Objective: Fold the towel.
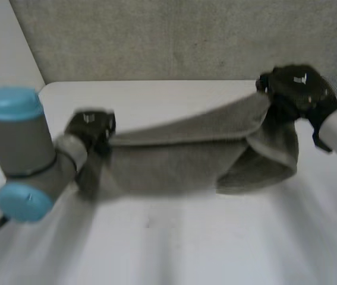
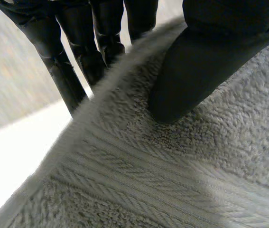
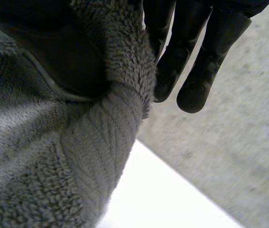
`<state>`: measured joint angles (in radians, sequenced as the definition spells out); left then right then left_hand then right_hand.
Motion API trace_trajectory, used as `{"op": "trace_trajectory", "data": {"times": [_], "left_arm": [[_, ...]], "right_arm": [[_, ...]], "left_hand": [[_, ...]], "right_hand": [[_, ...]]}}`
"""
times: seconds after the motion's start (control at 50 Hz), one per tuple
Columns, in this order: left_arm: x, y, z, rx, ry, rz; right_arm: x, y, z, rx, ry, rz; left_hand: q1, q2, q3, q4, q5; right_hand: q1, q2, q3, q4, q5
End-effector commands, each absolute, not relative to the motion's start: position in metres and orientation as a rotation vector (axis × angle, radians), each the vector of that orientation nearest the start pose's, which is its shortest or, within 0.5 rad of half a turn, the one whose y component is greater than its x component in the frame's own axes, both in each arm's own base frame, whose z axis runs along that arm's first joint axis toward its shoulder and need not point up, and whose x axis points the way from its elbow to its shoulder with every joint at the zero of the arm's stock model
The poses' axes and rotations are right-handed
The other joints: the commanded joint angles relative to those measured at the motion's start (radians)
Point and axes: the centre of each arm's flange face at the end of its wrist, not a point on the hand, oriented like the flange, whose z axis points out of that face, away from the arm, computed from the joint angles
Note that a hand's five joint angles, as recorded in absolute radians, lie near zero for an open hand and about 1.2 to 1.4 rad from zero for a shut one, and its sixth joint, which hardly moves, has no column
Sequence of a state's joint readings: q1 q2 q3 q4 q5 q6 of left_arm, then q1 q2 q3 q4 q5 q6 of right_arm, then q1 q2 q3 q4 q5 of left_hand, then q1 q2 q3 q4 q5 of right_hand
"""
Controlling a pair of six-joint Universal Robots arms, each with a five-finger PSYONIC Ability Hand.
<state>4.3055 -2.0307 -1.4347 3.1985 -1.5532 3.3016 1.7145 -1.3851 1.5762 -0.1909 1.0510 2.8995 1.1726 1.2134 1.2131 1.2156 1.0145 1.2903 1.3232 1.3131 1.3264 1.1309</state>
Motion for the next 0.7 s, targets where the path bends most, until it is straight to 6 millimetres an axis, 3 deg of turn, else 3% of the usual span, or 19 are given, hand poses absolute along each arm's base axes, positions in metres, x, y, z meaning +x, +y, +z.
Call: {"op": "trace_trajectory", "data": {"times": [0.02,0.04,0.08,0.12,0.2,0.24,0.26,0.28,0.3,0.32,0.34,0.36,0.4,0.42,0.44,0.46,0.52,0.6,0.7], "left_arm": [[-0.286,-0.346,0.293,0.565,2.099,-2.457],[-0.286,-0.346,0.293,0.565,2.098,-2.458],[-0.287,-0.348,0.32,0.47,2.007,-2.576],[-0.286,-0.346,0.328,0.43,1.988,-2.608],[-0.281,-0.341,0.327,0.371,2.023,-2.595],[-0.278,-0.336,0.299,0.383,2.13,-2.497],[-0.277,-0.336,0.299,0.383,2.131,-2.496],[-0.276,-0.332,0.281,0.408,2.19,-2.433],[-0.276,-0.332,0.281,0.409,2.191,-2.432],[-0.274,-0.327,0.262,0.435,2.248,-2.363],[-0.272,-0.322,0.245,0.453,2.297,-2.299],[-0.272,-0.322,0.245,0.453,2.298,-2.299],[-0.269,-0.314,0.213,0.485,2.378,-2.189],[-0.269,-0.314,0.213,0.485,2.379,-2.188],[-0.267,-0.311,0.197,0.498,2.415,-2.131],[-0.267,-0.311,0.197,0.498,2.416,-2.131],[-0.263,-0.302,0.169,0.528,2.487,-2.022],[-0.258,-0.29,0.147,0.553,2.554,-1.906],[-0.256,-0.282,0.147,0.562,2.568,-1.883]], "right_arm": [[0.245,-0.358,0.323,-0.923,1.469,-2.33],[0.245,-0.358,0.323,-0.923,1.468,-2.33],[0.248,-0.366,0.344,-0.89,1.272,-2.473],[0.247,-0.368,0.351,-0.857,1.216,-2.504],[0.247,-0.371,0.343,-0.8,1.243,-2.429],[0.248,-0.371,0.318,-0.78,1.373,-2.289],[0.248,-0.371,0.318,-0.779,1.374,-2.288],[0.249,-0.371,0.301,-0.781,1.466,-2.209],[0.249,-0.369,0.283,-0.788,1.567,-2.117],[0.249,-0.369,0.283,-0.788,1.568,-2.116],[0.247,-0.368,0.265,-0.798,1.665,-2.026],[0.247,-0.368,0.265,-0.798,1.666,-2.025],[0.247,-0.361,0.23,-0.88,1.806,-1.869],[0.247,-0.361,0.229,-0.881,1.807,-1.868],[0.247,-0.356,0.216,-0.934,1.852,-1.814],[0.246,-0.352,0.2,-0.997,1.906,-1.758],[0.243,-0.34,0.173,-1.133,1.996,-1.649],[0.24,-0.331,0.161,-1.237,2.051,-1.569],[0.234,-0.326,0.161,-1.206,2.128,-1.519]], "left_hand": [[0.224,0.183,0.183,0.181,0.207],[0.224,0.183,0.183,0.181,0.207],[0.224,0.183,0.183,0.181,0.207],[0.224,0.183,0.183,0.181,0.207],[0.224,0.183,0.183,0.181,0.207],[0.224,0.183,0.183,0.181,0.207],[0.224,0.183,0.183,0.181,0.207],[0.224,0.183,0.183,0.181,0.207],[0.224,0.183,0.183,0.181,0.207],[0.224,0.183,0.183,0.181,0.207],[0.224,0.183,0.183,0.181,0.207],[0.224,0.183,0.183,0.181,0.207],[0.224,0.183,0.183,0.181,0.207],[0.224,0.183,0.183,0.181,0.207],[0.224,0.183,0.183,0.181,0.207],[0.224,0.183,0.183,0.181,0.207],[0.224,0.183,0.183,0.181,0.207],[0.224,0.183,0.183,0.181,0.207],[0.21,0.169,0.169,0.166,0.193]], "right_hand": [[0.106,0.073,0.083,0.07,0.091],[0.106,0.073,0.083,0.07,0.091],[0.106,0.073,0.083,0.07,0.091],[0.106,0.073,0.083,0.07,0.091],[0.106,0.073,0.083,0.07,0.091],[0.106,0.073,0.083,0.07,0.091],[0.106,0.073,0.083,0.07,0.091],[0.106,0.073,0.083,0.07,0.091],[0.106,0.073,0.083,0.07,0.091],[0.106,0.073,0.083,0.07,0.091],[0.104,0.071,0.081,0.068,0.089],[0.104,0.071,0.081,0.068,0.089],[0.049,0.016,0.026,0.013,0.033],[0.048,0.015,0.025,0.012,0.033],[-0.001,-0.034,-0.024,-0.037,-0.016],[-0.098,-0.13,-0.12,-0.134,-0.113],[-0.259,-0.292,-0.282,-0.295,-0.275],[-0.433,-0.466,-0.456,-0.469,-0.448],[-0.697,-0.73,-0.72,-0.733,-0.713]]}}
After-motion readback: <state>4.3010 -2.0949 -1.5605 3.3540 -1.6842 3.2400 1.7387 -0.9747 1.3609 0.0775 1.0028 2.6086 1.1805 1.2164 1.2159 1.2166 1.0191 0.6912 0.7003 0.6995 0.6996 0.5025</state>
